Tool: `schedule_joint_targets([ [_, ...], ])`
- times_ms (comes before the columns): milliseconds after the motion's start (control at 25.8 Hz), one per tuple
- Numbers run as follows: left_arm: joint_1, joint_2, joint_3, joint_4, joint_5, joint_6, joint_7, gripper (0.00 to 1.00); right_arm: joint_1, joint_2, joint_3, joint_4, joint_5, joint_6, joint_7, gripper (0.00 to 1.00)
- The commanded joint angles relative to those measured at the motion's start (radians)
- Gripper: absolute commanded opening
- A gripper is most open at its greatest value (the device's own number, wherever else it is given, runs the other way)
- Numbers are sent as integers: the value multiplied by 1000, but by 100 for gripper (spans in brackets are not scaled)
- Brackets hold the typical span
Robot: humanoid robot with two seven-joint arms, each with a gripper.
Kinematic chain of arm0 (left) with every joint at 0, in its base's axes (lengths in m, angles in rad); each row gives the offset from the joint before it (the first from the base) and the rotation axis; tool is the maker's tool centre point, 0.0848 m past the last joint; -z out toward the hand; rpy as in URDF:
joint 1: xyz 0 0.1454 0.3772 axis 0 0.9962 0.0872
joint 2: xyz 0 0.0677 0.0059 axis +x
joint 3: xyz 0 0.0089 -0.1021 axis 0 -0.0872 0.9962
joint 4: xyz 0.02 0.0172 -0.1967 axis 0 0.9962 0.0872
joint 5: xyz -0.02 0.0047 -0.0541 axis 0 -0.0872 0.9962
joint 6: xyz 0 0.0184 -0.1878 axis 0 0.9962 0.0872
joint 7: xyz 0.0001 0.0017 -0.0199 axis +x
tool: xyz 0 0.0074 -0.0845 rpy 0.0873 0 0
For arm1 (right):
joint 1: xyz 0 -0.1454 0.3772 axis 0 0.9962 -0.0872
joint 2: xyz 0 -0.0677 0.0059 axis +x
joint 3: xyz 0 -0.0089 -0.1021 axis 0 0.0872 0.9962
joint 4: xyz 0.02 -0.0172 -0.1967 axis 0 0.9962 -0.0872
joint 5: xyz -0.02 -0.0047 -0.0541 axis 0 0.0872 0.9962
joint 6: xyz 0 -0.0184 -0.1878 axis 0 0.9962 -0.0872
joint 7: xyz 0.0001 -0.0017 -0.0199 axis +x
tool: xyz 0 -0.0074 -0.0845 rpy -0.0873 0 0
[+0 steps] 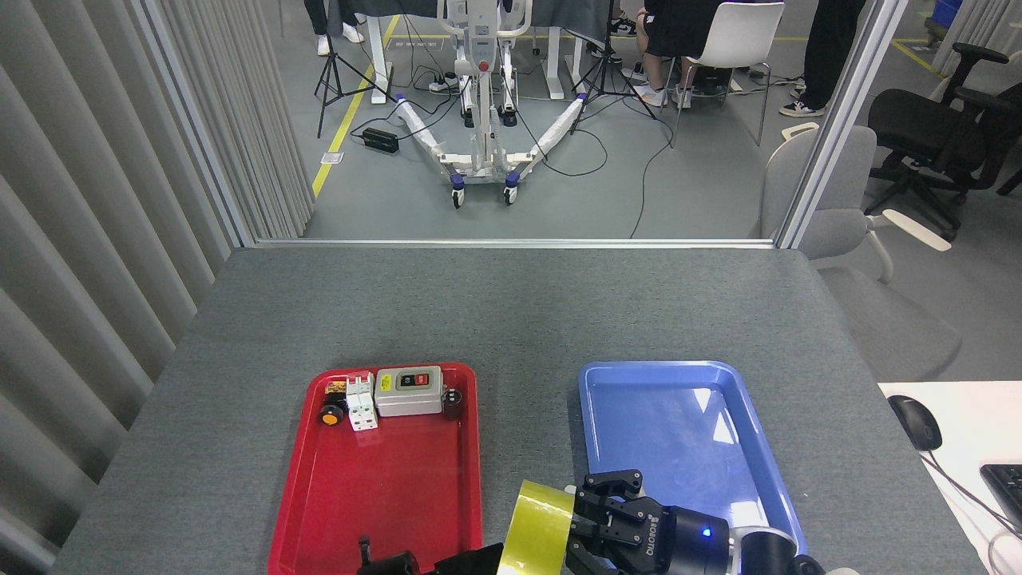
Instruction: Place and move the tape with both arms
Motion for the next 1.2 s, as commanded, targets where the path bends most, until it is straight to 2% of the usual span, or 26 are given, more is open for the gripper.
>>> schedule_joint_targets([
  [0, -5, 0, 5, 25, -9, -40, 5, 63, 0, 0, 0, 0, 0, 3, -4, 17],
  [39, -8, -1, 7, 50, -8, -70, 5, 100, 0, 0, 0, 0, 0, 3, -4, 17],
  [155, -11, -3, 26, 104, -8, -184, 5, 100, 0, 0, 0, 0, 0, 3, -4, 17],
  [232, -11, -3, 28, 116, -8, -212, 5, 100, 0, 2, 0, 0, 0, 3, -2, 17],
  [542, -14, -3, 57, 116, -3, -218, 5, 100, 0, 12, 14, 1, 0, 3, -4, 17],
  [697, -48, -6, 140, 139, 0, -218, 6, 100, 0, 12, 11, 1, 0, 3, -4, 17],
  [814, -104, -1, 214, 208, -22, -222, 9, 100, 0, 15, -25, 1, -13, 3, -4, 17],
  [891, -140, 0, 252, 252, -100, -228, 46, 100, 6, 15, -111, 12, -22, 3, -5, 17],
  [969, -147, 13, 310, 255, -312, -273, 167, 100, 11, 35, -215, 50, -29, 3, -5, 17],
  [1007, -147, 14, 358, 252, -454, -308, 282, 100, 11, 61, -267, 72, -32, 3, -4, 17],
  [1085, -144, 14, 444, 199, -795, -337, 641, 100, 9, 118, -399, 132, -23, 3, 1, 17],
  [1162, -129, 0, 464, 67, -1109, -284, 970, 100, 0, 153, -496, 179, -16, 3, 13, 16],
])
